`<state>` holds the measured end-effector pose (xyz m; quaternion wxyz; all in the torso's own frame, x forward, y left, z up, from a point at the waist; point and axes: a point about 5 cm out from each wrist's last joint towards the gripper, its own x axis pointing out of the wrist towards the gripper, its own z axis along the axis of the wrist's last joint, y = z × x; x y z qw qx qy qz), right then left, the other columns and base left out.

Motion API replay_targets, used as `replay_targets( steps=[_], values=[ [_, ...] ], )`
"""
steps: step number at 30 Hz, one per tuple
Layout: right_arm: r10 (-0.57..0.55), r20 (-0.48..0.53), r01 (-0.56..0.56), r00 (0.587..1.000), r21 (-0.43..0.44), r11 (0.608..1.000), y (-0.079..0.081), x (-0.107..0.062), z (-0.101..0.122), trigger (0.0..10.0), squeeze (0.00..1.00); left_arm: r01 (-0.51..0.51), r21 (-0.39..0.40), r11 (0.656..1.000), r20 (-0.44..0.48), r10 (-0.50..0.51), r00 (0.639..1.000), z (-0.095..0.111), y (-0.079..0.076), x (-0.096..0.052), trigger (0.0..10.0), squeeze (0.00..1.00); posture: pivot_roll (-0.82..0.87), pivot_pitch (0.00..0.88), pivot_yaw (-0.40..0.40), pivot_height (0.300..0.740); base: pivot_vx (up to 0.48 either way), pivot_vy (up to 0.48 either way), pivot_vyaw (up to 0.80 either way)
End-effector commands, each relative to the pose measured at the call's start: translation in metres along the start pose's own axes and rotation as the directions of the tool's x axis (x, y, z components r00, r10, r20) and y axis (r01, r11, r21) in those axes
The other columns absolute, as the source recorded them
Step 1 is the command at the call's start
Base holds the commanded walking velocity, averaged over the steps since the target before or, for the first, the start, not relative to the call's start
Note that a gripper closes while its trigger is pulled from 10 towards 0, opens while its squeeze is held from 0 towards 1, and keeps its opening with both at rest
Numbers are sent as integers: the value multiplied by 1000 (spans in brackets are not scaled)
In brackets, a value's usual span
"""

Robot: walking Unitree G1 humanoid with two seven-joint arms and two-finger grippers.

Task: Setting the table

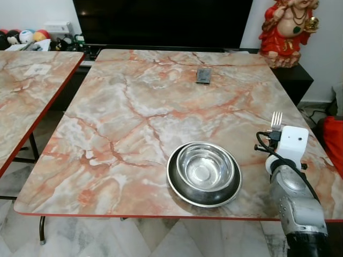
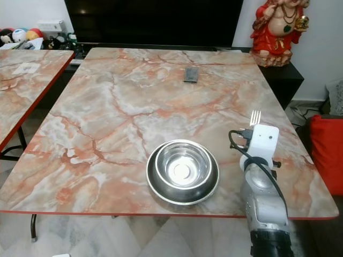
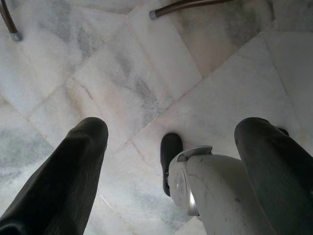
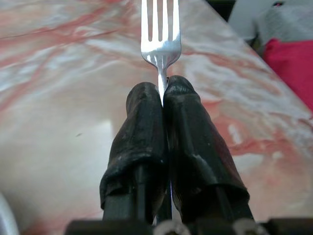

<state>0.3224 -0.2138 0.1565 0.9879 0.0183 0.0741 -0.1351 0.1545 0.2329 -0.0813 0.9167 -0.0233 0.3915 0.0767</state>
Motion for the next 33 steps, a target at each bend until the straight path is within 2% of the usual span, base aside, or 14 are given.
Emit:
replay_targets(
  steps=[1,3,7,16,25,30,33],
  values=[
    [23,-25,-23,999,16,1000,1,-5,2,10000,0,-5,-4,1000,-32,5,999,-7,3,-2,10000,0,-11,153,-16,740,0,0,0],
    [24,-30,-23,999,14,1000,1,-5,2,10000,0,-5,-4,1000,-32,5,999,-7,3,-2,10000,0,-18,154,-18,740,0,0,0],
    [80,-138,-75,987,40,996,5,-7,-16,10000,0,-3,-5,1000,-34,3,999,-7,2,-2,10000,0,-13,154,-24,740,0,0,0],
    [84,-218,-75,972,47,996,4,-13,-31,10000,0,-7,-7,1000,-35,7,999,-7,2,-2,10000,0,-8,156,-28,740,0,0,0],
    [106,-224,-90,969,80,993,7,-18,-33,10000,0,-5,-6,1000,-34,5,999,-7,2,-2,10000,0,-9,159,-27,740,0,0,0],
    [103,-220,-96,970,43,995,7,-23,-34,10000,0,0,4,1000,-36,0,999,-7,3,-2,10000,0,-15,162,-25,740,0,0,0],
    [124,-216,-129,968,-9,992,9,-29,-35,10000,0,0,7,1000,-35,0,999,-7,3,-2,10000,0,-17,160,-23,740,0,0,0]
  ],
)
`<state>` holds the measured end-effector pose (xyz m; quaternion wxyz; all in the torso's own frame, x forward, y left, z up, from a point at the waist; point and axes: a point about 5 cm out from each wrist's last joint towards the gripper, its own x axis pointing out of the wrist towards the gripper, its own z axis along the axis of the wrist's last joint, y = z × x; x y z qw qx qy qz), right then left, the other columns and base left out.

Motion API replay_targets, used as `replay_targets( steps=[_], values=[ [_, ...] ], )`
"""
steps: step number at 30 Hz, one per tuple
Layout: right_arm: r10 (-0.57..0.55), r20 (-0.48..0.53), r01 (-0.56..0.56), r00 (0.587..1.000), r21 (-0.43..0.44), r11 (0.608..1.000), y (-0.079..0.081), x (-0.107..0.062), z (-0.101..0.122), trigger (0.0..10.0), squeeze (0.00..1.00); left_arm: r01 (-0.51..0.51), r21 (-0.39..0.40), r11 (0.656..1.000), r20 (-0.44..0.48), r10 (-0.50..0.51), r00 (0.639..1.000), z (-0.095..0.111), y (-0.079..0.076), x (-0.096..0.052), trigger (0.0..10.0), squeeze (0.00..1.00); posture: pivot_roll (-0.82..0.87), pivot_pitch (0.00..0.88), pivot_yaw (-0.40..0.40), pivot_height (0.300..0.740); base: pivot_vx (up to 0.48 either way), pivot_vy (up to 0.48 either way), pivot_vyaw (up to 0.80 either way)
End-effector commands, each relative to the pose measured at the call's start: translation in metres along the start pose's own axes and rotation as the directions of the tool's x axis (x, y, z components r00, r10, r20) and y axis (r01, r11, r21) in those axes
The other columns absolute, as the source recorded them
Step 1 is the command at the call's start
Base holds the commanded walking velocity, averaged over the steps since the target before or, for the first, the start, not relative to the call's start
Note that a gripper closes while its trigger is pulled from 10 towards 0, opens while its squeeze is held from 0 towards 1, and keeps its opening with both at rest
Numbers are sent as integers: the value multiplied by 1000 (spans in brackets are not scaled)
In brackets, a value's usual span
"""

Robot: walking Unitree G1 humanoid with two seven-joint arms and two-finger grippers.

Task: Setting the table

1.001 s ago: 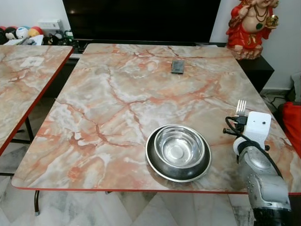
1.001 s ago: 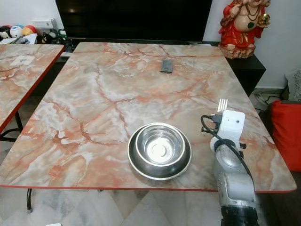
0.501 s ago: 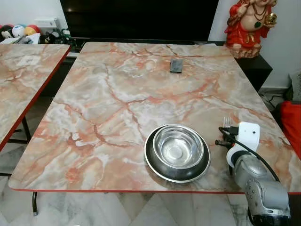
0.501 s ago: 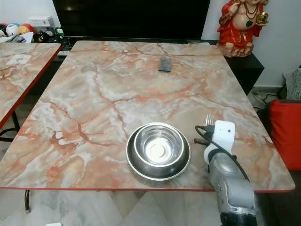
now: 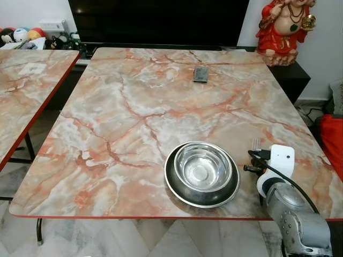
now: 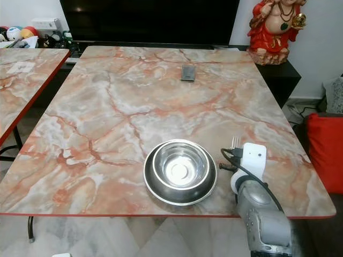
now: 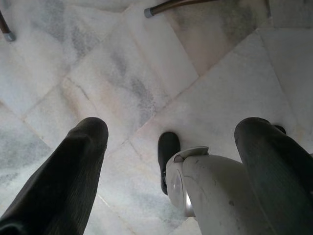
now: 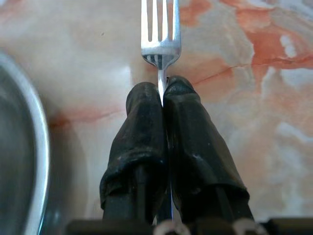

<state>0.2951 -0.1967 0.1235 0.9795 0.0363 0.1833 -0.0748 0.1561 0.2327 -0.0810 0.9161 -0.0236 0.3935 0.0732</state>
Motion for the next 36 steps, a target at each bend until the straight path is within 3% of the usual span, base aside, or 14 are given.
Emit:
replay_targets(
  steps=[1,15,36],
  values=[
    [21,6,-21,1000,-37,999,2,-5,0,10000,0,-6,6,1000,-31,6,1000,-8,4,-3,10000,0,-19,159,-23,740,0,0,0],
    [8,13,-7,1000,-63,998,-5,5,-8,10000,0,3,11,1000,-35,-2,999,-9,3,-4,10000,0,-21,154,-21,740,0,0,0],
    [67,36,-64,997,-69,996,7,19,-10,10000,0,-5,4,1000,-33,5,999,-9,3,-4,10000,0,-6,164,-23,740,0,0,0]
  ],
)
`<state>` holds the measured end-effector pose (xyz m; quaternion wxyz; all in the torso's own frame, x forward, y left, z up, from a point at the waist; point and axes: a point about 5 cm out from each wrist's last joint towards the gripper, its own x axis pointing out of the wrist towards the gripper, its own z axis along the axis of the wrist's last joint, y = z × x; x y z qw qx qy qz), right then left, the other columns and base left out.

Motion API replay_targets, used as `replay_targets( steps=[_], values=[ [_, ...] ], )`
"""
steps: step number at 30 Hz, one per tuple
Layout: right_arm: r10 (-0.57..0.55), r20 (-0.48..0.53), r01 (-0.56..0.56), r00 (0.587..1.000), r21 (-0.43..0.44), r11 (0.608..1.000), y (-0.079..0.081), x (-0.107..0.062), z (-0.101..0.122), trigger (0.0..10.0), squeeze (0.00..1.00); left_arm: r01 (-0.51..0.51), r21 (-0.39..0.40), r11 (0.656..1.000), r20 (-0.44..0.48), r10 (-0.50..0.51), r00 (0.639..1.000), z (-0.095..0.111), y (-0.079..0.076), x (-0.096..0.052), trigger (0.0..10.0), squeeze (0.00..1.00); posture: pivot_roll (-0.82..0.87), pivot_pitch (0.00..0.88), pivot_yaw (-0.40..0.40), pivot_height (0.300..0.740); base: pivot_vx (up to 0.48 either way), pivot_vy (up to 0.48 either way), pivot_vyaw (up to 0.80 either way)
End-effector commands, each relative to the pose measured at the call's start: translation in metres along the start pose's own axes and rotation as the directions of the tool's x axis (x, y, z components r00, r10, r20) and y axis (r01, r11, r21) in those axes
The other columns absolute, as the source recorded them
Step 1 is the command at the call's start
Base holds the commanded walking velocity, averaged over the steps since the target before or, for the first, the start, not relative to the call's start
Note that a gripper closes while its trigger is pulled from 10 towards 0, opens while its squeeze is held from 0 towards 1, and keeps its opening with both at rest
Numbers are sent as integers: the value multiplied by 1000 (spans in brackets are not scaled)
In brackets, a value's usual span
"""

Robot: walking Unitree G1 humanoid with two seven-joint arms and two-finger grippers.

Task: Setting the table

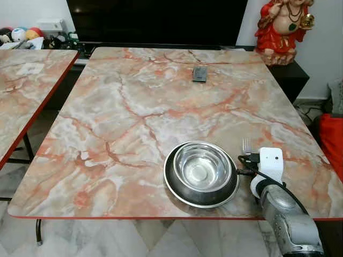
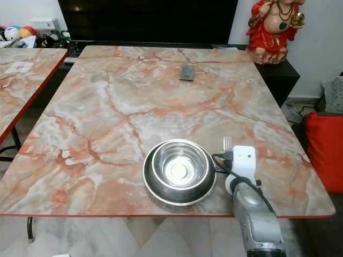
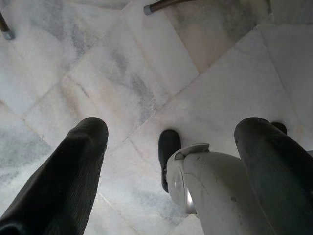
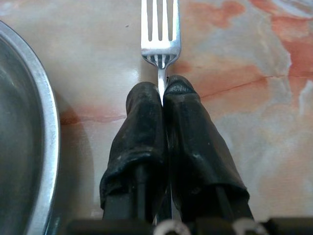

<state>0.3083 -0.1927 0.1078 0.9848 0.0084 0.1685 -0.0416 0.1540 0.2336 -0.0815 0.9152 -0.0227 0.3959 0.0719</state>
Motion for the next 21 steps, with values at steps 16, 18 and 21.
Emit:
replay_targets(
  steps=[16,18,21],
  values=[
    [41,-15,-41,999,-24,999,8,3,-2,10000,0,-7,-1,1000,-28,7,1000,-7,1,-2,10000,0,-4,169,-25,740,0,0,0],
    [40,-17,-40,999,-23,999,8,3,-3,10000,0,-7,-1,1000,-28,7,1000,-7,1,-2,10000,0,-4,169,-26,740,0,0,0],
    [41,-23,-42,999,-21,999,8,3,-4,10000,75,-7,-2,1000,-28,7,1000,-7,1,-2,10000,0,-3,170,-26,740,0,0,0]
  ],
)
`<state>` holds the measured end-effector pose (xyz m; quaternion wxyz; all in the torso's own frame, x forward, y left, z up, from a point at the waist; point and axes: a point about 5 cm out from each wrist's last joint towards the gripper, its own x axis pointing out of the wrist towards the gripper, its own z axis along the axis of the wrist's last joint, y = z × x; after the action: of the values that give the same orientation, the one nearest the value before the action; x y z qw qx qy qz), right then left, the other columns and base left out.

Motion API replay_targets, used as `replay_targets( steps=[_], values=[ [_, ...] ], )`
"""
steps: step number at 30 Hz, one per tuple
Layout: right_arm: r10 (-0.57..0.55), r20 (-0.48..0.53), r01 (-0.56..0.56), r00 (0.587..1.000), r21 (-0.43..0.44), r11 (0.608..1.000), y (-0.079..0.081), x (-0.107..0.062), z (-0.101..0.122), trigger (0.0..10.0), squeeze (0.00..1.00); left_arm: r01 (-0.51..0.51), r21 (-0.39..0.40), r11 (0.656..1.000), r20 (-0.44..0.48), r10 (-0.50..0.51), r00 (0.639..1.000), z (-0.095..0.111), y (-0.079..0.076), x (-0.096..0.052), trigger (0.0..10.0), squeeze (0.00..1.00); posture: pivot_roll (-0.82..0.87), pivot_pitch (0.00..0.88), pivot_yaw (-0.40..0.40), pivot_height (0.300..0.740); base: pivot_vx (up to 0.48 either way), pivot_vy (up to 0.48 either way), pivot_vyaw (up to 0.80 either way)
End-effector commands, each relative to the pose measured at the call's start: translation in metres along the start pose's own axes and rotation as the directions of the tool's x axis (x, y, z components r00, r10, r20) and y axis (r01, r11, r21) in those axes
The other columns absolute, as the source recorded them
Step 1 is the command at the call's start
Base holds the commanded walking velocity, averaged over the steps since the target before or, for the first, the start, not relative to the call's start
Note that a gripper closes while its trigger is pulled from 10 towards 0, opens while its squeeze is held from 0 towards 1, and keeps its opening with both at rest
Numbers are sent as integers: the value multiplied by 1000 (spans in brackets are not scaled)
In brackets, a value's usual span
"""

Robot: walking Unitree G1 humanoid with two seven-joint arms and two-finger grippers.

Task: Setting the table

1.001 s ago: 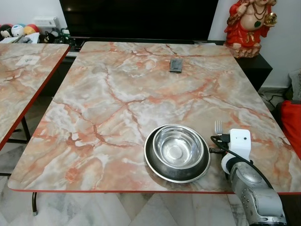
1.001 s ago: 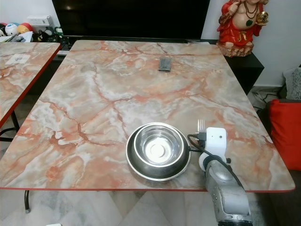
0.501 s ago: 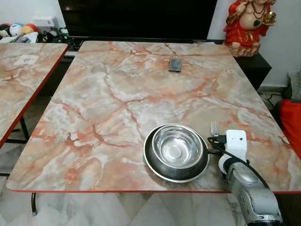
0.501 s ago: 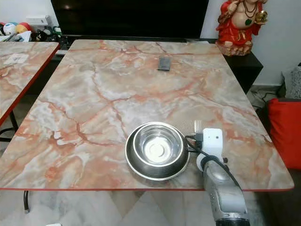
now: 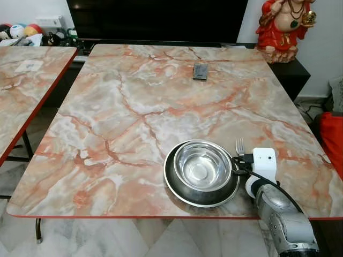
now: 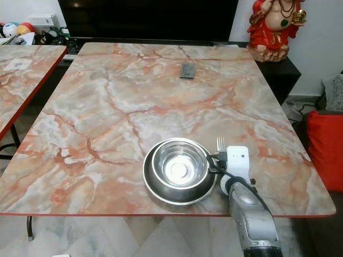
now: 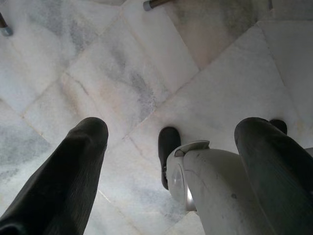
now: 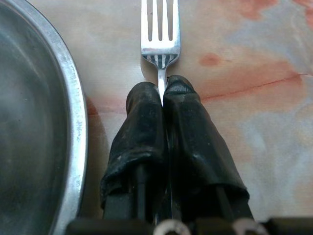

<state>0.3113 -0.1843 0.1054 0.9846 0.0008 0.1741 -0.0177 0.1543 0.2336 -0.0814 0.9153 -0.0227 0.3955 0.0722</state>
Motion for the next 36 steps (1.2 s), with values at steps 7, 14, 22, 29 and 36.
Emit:
replay_targets(
  steps=[7,14,22,29,36],
  values=[
    [-9,-21,9,1000,4,1000,0,1,-3,10000,102,-7,-1,1000,-29,7,1000,-7,1,-2,10000,0,-3,172,-26,740,0,0,0],
    [-13,-27,13,1000,18,1000,0,2,-3,10000,357,-8,-3,1000,-28,8,1000,-7,1,-2,10000,0,-2,172,-25,740,0,0,0],
    [-15,-28,16,999,21,1000,0,2,-2,10000,55,-7,-3,1000,-28,7,1000,-7,2,-2,10000,0,-2,171,-25,740,0,0,0],
    [-19,-28,19,999,29,999,-1,2,-2,10000,455,-6,-2,1000,-27,5,1000,-7,1,-2,10000,0,-3,168,-24,740,0,0,0],
    [-20,-28,21,999,37,999,0,2,-2,10000,0,-6,-1,1000,-27,6,1000,-7,2,-2,10000,0,-1,166,-24,740,0,0,0]
  ],
)
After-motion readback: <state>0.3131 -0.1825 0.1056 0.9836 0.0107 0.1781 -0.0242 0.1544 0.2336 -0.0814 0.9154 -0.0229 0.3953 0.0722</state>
